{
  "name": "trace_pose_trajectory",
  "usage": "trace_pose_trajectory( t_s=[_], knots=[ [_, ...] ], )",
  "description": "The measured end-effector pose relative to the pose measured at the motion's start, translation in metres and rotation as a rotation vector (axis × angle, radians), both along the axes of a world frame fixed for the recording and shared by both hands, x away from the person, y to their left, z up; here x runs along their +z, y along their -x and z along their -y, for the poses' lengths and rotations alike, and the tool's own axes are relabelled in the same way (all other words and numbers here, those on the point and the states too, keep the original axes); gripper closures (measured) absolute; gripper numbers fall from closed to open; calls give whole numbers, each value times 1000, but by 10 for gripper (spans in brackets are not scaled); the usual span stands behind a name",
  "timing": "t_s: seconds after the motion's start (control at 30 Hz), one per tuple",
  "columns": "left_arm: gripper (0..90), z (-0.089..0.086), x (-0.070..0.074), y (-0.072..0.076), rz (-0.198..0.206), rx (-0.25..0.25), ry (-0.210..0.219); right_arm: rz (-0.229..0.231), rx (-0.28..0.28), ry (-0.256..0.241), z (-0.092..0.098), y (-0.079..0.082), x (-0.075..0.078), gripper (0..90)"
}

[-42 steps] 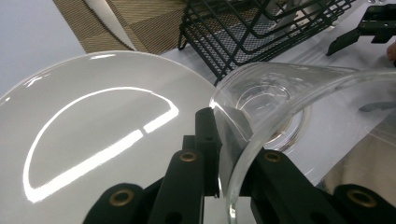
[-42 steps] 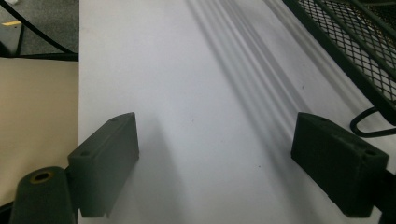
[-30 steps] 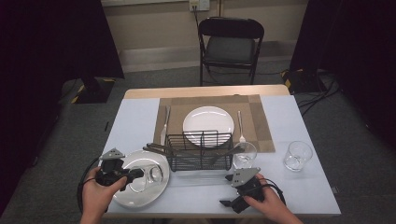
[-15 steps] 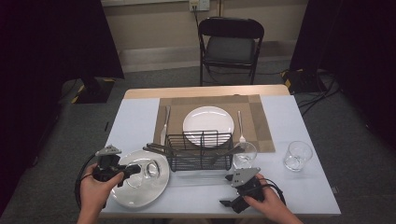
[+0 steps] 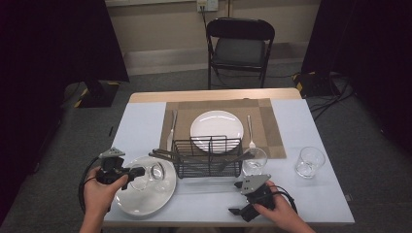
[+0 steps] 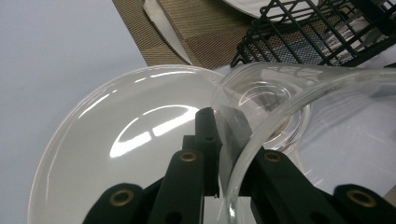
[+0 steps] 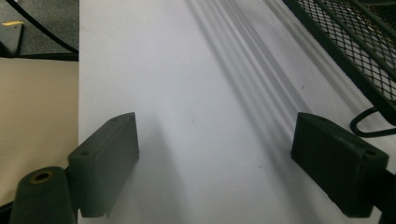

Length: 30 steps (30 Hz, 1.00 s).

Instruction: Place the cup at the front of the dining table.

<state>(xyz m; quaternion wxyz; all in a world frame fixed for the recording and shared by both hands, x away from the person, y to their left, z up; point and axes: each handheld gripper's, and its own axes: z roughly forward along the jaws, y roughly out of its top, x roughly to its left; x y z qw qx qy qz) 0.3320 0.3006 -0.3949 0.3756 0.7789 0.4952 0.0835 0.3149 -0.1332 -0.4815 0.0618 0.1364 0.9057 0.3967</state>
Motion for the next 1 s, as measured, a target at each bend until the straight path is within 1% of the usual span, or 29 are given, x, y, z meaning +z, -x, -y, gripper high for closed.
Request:
trace_pose_trajectory(
  t_s=[0.3, 0.43, 0.53, 0.63, 0.8, 0.83, 0.87, 0.93, 0.97, 1.0],
  knots=[
    [854, -1, -2, -9, 0, 13, 7, -1, 0, 0, 0, 0, 0, 139],
    [854, -2, -1, -12, 9, 24, 13, -1, 0, 0, 0, 0, 0, 139],
    [854, -1, 0, -14, 14, 24, 0, -1, 0, 0, 0, 0, 0, 139],
    [854, 0, -1, -17, 11, 25, 10, -1, 0, 0, 0, 0, 0, 139],
    [854, 2, -3, -20, 8, 23, -4, -1, 0, -1, 0, 0, 0, 139],
    [854, 2, -3, -21, 6, 24, 0, -1, 0, 0, 0, 0, 0, 139],
    [854, 2, -3, -22, 12, 28, 1, -1, 0, 0, 0, 0, 0, 139],
    [854, 2, -3, -24, 8, 27, -2, -2, 0, 0, 0, 0, 0, 139],
    [854, 2, -2, -25, 15, 29, -7, -2, -1, 0, 0, 0, 0, 139],
    [854, 2, -2, -26, 12, 26, -10, -2, 0, 0, 0, 0, 0, 139]
  ],
)
